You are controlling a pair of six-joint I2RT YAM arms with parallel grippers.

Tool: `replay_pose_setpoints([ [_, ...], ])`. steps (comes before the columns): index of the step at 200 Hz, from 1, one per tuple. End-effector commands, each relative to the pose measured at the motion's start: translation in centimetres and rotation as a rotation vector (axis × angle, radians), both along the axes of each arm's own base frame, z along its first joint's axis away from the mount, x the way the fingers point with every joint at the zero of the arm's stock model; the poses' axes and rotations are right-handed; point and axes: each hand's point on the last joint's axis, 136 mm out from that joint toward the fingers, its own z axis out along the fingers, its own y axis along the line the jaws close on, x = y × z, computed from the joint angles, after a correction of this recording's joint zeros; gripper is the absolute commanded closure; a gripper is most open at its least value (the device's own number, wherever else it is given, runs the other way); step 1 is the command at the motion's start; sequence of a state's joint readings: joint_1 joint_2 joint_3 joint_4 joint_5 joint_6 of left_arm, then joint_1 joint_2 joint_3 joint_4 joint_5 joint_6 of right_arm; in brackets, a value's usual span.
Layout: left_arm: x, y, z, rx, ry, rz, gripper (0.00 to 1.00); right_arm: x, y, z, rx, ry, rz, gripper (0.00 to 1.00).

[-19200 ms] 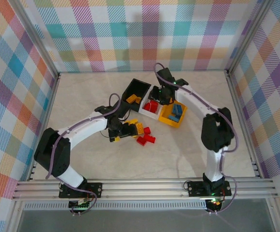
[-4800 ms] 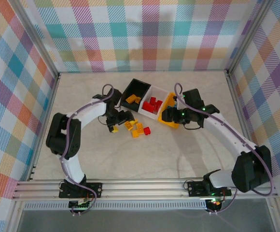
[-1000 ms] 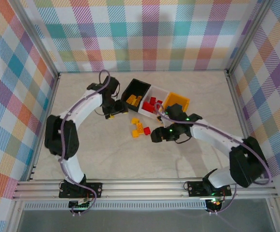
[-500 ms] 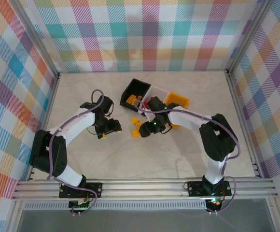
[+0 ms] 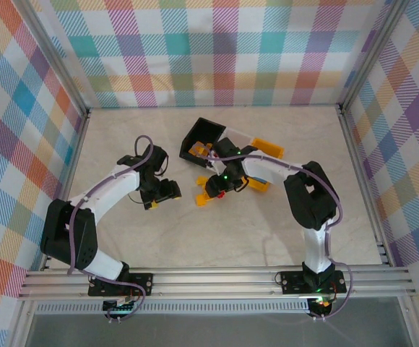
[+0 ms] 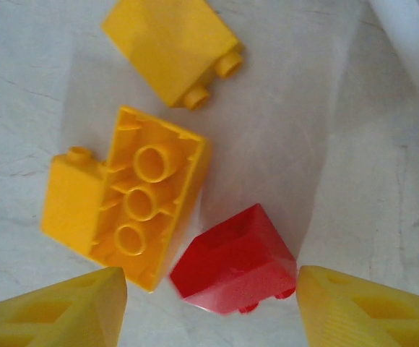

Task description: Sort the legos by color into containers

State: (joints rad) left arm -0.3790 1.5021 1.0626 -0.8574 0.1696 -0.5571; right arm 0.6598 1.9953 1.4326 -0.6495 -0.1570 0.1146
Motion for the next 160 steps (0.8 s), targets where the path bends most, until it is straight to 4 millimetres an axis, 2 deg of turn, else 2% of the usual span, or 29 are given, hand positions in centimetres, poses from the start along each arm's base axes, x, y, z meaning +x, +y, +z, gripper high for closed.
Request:
replay_pose_setpoints([
  [1,-0.4,0.3,0.1,0.016,-0.005,-0.015,0.25,0.2,-1.0,-1.1,-0.060,0.024,0.002,0.36],
  [21,-0.4,0.2,-0.1,0.013,-0.003,-0.012,0.25,0.4,-1.5,-1.5,-0.081,0.025,-0.004,0.36],
  [82,-0.2,-0.1,-0.5,0.002,0.016,-0.009,0.24,1.4,-0.8,-1.8,-0.057,0.002,0.028,0.40],
  [98,-0.1,-0.3,-0.6,-0.002,0.021,-0.012,0.24,1.3,-0.6,-2.0,-0.055,0.009,0.036,0.45],
  [129,0.0,-0.3,-0.6,-0.003,0.022,-0.012,0.24,0.9,-1.1,-1.9,-0.063,0.015,0.024,0.63],
  [160,0.0,-0.4,-0.7,-0.006,0.023,-0.009,0.23,0.1,-1.9,-0.9,-0.063,0.001,0.008,0.64],
])
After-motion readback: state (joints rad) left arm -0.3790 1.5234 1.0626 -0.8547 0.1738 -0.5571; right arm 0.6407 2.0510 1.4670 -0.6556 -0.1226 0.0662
